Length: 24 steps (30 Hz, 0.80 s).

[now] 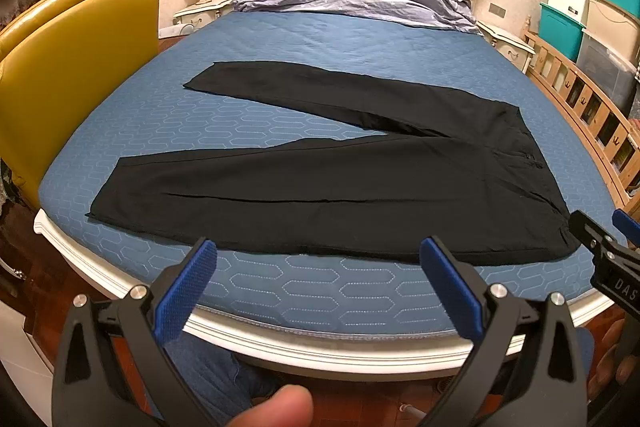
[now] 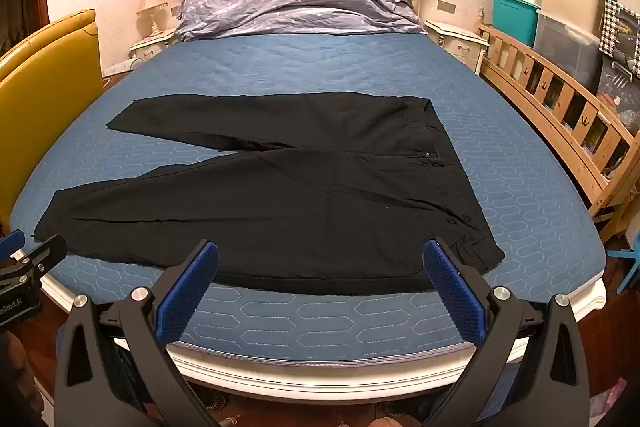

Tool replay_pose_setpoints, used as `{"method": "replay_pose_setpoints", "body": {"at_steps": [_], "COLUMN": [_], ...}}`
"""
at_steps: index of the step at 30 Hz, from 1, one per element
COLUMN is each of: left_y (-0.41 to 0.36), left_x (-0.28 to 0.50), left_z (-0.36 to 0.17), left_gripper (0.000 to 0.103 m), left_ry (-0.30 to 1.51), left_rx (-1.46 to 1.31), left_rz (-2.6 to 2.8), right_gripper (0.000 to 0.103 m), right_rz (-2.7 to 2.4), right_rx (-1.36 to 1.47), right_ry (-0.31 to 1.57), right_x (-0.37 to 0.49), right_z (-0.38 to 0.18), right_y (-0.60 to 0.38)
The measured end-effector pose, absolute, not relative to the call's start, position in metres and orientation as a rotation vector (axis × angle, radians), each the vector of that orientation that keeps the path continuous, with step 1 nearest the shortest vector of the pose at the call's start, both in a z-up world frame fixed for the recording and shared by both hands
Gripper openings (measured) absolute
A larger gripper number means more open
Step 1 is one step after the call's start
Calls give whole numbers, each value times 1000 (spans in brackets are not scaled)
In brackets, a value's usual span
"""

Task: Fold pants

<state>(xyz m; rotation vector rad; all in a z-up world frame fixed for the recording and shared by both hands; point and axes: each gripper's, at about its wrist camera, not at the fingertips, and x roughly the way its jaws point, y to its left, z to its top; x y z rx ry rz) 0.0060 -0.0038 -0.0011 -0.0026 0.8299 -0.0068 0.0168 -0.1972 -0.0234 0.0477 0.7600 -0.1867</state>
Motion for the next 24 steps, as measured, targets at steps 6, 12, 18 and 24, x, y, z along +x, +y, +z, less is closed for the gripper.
{"method": "replay_pose_setpoints", "body": {"at_steps": [6,12,18,24], "left_y": [-4,-5,-3,-3], "left_x": [6,8,7,7], "left_z": [-1,-2,-2,-2], "left_gripper": [102,102,102,102], "left_ry": [832,837,836,836], "left_rx": [-1,-3,-4,-6], "left_rz": [-7,-9,-8,-7], "right_gripper": [99,99,99,99], "right_rz": [-188,-187,-186,-186], "right_rx": [45,49,49,49], "right_ry": [759,761,761,761], "right_x": [17,19,19,19], "right_z": [-22,-27,-26,-26], "right_y": [-197,-196,-196,-196]}}
